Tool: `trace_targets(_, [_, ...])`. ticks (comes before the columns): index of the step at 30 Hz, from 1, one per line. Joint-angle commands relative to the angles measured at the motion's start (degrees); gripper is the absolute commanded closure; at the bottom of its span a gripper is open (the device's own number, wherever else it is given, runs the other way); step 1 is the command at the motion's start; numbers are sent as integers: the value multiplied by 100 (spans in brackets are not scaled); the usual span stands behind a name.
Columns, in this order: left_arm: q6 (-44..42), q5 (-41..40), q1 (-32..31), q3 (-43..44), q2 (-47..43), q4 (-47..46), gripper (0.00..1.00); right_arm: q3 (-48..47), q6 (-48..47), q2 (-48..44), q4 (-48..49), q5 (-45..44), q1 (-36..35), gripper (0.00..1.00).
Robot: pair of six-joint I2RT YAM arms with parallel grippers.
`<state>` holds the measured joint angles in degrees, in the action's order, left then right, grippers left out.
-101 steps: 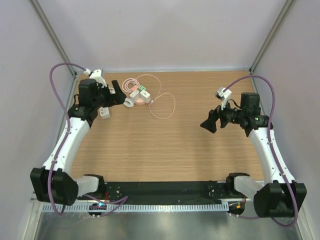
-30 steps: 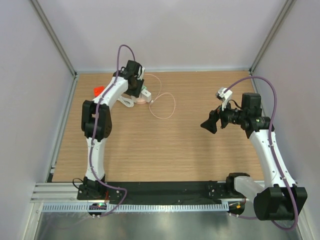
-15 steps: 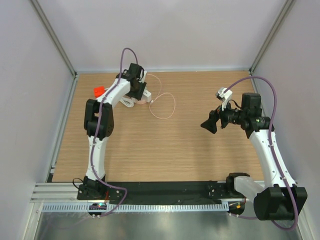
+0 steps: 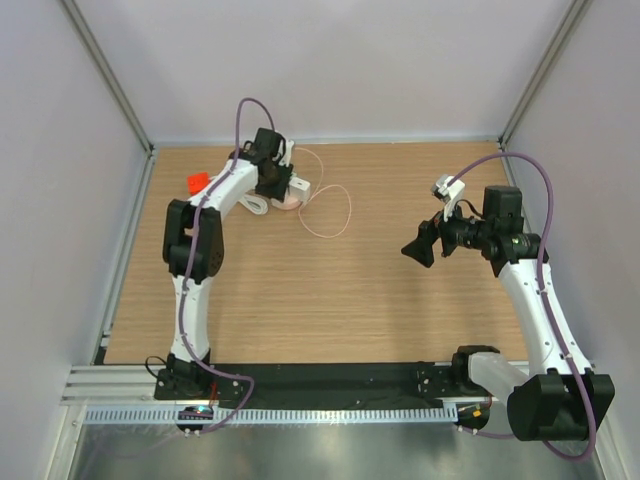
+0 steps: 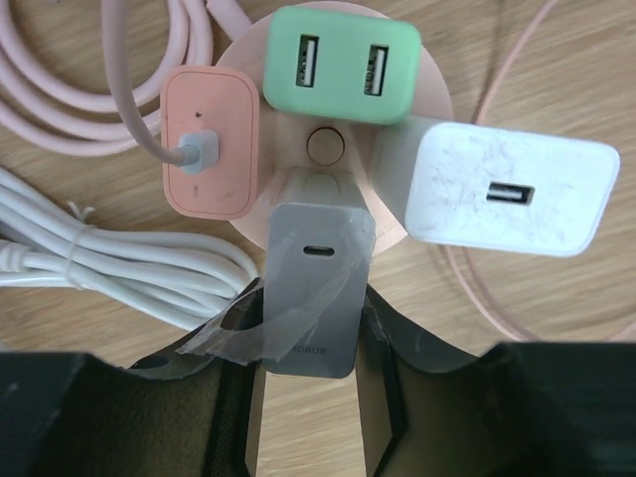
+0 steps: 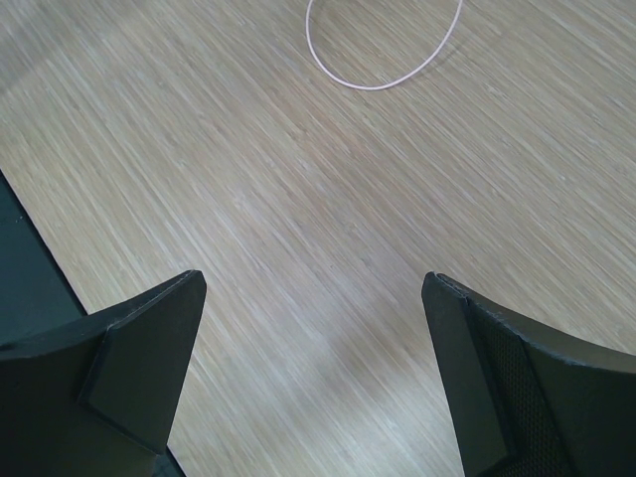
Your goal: Pull the plug off the socket
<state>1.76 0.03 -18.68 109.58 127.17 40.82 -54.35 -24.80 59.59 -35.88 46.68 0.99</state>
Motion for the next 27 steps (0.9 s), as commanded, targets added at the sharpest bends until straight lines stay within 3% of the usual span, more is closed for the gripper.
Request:
trace_targets(1, [517, 865, -31, -252, -999, -766, 100, -41, 53, -62, 98, 96, 24, 0])
trace_targets(6, [1368, 1490, -48, -1306, -1642, -1602, 100, 143, 1175, 52, 730, 52, 24, 0])
trace_targets(13, [2397, 1956, -241, -2651, -2442, -2849, 100, 170, 1380, 448, 731, 1115, -3, 0])
trace_targets(19, [3260, 1992, -408, -3784, -3057, -3904, 100, 389, 1644, 413, 1170, 1221, -99, 0])
trace_targets(27, [4420, 1615, -619, -4708, -3559, -4836, 100, 566, 1952, 527, 1575, 1002, -845, 0])
